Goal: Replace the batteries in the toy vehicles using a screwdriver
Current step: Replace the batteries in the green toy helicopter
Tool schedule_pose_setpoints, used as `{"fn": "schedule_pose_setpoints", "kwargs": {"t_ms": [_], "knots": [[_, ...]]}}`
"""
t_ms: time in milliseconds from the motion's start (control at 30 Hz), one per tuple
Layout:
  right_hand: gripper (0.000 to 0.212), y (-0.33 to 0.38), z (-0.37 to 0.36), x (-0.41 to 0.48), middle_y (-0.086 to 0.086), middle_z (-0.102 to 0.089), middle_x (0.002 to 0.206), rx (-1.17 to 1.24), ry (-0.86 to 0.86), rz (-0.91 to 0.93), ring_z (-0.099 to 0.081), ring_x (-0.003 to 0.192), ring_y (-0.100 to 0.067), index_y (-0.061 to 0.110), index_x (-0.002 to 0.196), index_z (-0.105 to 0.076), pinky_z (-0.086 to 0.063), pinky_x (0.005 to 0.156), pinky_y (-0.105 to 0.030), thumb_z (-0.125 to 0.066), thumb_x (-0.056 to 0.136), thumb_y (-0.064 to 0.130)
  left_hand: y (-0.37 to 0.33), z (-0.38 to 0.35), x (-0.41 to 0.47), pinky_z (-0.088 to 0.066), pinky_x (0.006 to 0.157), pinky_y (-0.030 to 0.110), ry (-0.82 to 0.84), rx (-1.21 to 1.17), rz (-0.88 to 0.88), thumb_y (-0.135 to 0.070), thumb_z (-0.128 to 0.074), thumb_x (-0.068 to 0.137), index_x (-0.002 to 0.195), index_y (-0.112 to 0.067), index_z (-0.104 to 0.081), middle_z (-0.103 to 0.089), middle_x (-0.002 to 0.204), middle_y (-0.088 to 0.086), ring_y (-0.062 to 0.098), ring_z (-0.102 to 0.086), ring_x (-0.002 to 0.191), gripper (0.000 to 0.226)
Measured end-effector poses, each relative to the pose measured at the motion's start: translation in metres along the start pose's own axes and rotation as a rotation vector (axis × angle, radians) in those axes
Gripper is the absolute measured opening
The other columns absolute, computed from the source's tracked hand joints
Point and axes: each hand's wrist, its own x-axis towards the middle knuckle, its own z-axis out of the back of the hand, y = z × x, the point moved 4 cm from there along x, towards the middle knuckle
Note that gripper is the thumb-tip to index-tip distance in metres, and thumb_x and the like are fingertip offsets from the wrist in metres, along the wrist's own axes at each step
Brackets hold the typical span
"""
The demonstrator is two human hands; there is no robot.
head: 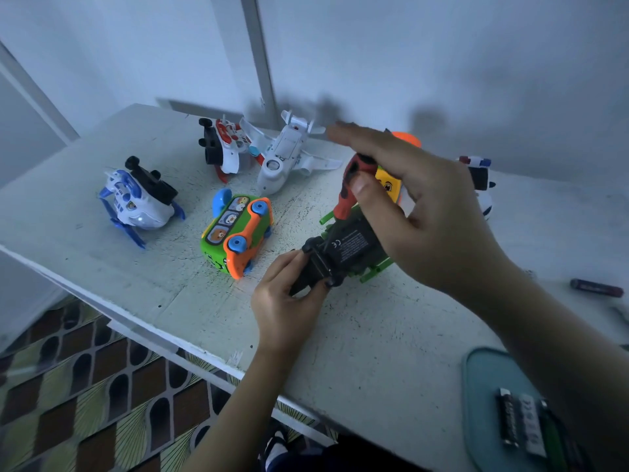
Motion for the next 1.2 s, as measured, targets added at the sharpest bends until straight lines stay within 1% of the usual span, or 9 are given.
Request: {"fn": "schedule_pose_setpoints", "kwargs": {"t_ms": [100,167,233,367,500,667,767,1000,1200], "knots": [[0.034,-0.001,-0.002,-0.003,0.006,-0.063,0.113,0.028,0.016,-0.025,-0.053,0.126,-0.023,0.011,0.124,-0.062,-0.032,0.112,-0.045,-0.053,0.091,0.017,0.0,0.0,0.0,-0.047,0.075,0.009,-0.002,-0.014,-0.001,-0.031,-0.068,0.072,0.1,-0.001,-0.074,-0.067,0.099,-0.002,0.008,-0.062,0.088,0.042],[0.035,0.002,0.0,-0.002,-0.001,-0.061,0.124,-0.023,-0.037,-0.011,-0.046,0.132,-0.015,0.013,0.118,-0.067,-0.033,0.112,-0.033,-0.061,0.088,0.031,-0.001,0.0,0.001,-0.047,0.075,0.009,0.002,-0.012,-0.014,-0.03,-0.067,0.072,0.101,-0.001,-0.074,-0.067,0.099,0.0,0.008,-0.062,0.088,0.042],[0.034,0.003,0.003,0.0,-0.006,-0.062,0.117,-0.058,-0.1,0.015,-0.052,0.12,-0.01,0.015,0.111,-0.071,-0.038,0.101,-0.02,-0.068,0.083,0.035,-0.001,0.0,0.001,-0.048,0.075,0.01,0.003,-0.007,-0.022,-0.03,-0.067,0.072,0.101,0.0,-0.073,-0.067,0.099,0.0,0.009,-0.063,0.088,0.041],[0.028,0.002,0.005,0.0,-0.003,-0.066,0.085,-0.048,-0.152,-0.012,-0.061,0.085,-0.008,0.014,0.107,-0.072,-0.044,0.083,-0.016,-0.073,0.082,0.026,-0.002,0.001,0.0,-0.049,0.073,0.011,-0.011,-0.016,-0.017,-0.03,-0.066,0.073,0.101,-0.001,-0.074,-0.065,0.099,-0.005,0.008,-0.062,0.087,0.041],[0.024,-0.001,0.01,0.001,-0.003,-0.071,0.088,0.063,-0.136,-0.075,-0.065,0.079,-0.005,0.007,0.108,-0.066,-0.044,0.08,-0.008,-0.069,0.085,0.01,-0.001,0.001,0.0,-0.049,0.073,0.013,-0.006,-0.013,-0.021,-0.03,-0.068,0.073,0.101,-0.001,-0.074,-0.065,0.099,-0.005,0.009,-0.062,0.086,0.04],[0.028,-0.004,0.005,0.002,-0.009,-0.072,0.086,0.098,0.022,-0.012,-0.063,0.101,-0.023,0.009,0.114,-0.065,-0.045,0.097,-0.023,-0.053,0.09,0.0,0.001,0.0,-0.001,-0.049,0.073,0.012,0.012,0.005,-0.009,-0.029,-0.068,0.073,0.101,-0.001,-0.073,-0.07,0.098,0.004,0.009,-0.062,0.087,0.04],[0.03,-0.003,0.004,0.002,0.014,-0.064,0.108,0.117,0.016,-0.004,-0.05,0.128,-0.013,0.02,0.114,-0.065,-0.036,0.108,-0.023,-0.068,0.085,0.011,0.001,-0.001,0.0,-0.051,0.072,0.015,0.013,0.007,-0.013,-0.028,-0.069,0.073,0.102,-0.002,-0.073,-0.07,0.099,0.005,0.01,-0.063,0.087,0.039],[0.022,-0.002,0.01,-0.002,0.006,-0.067,0.086,-0.004,-0.148,0.024,-0.054,0.095,-0.006,0.024,0.101,-0.071,-0.04,0.089,-0.02,-0.074,0.08,0.023,0.0,0.0,0.0,-0.049,0.072,0.012,0.008,0.025,-0.029,-0.026,-0.071,0.073,0.101,-0.001,-0.073,-0.07,0.097,0.006,0.012,-0.064,0.085,0.038],[0.032,-0.005,0.008,-0.003,-0.004,-0.07,0.089,0.053,0.024,0.003,-0.063,0.099,-0.015,0.008,0.121,-0.061,-0.045,0.097,-0.029,-0.055,0.09,0.002,-0.002,0.0,0.001,-0.045,0.075,0.006,0.012,0.017,-0.045,-0.024,-0.071,0.073,0.103,-0.002,-0.073,-0.067,0.098,-0.001,0.005,-0.06,0.086,0.038]]}}
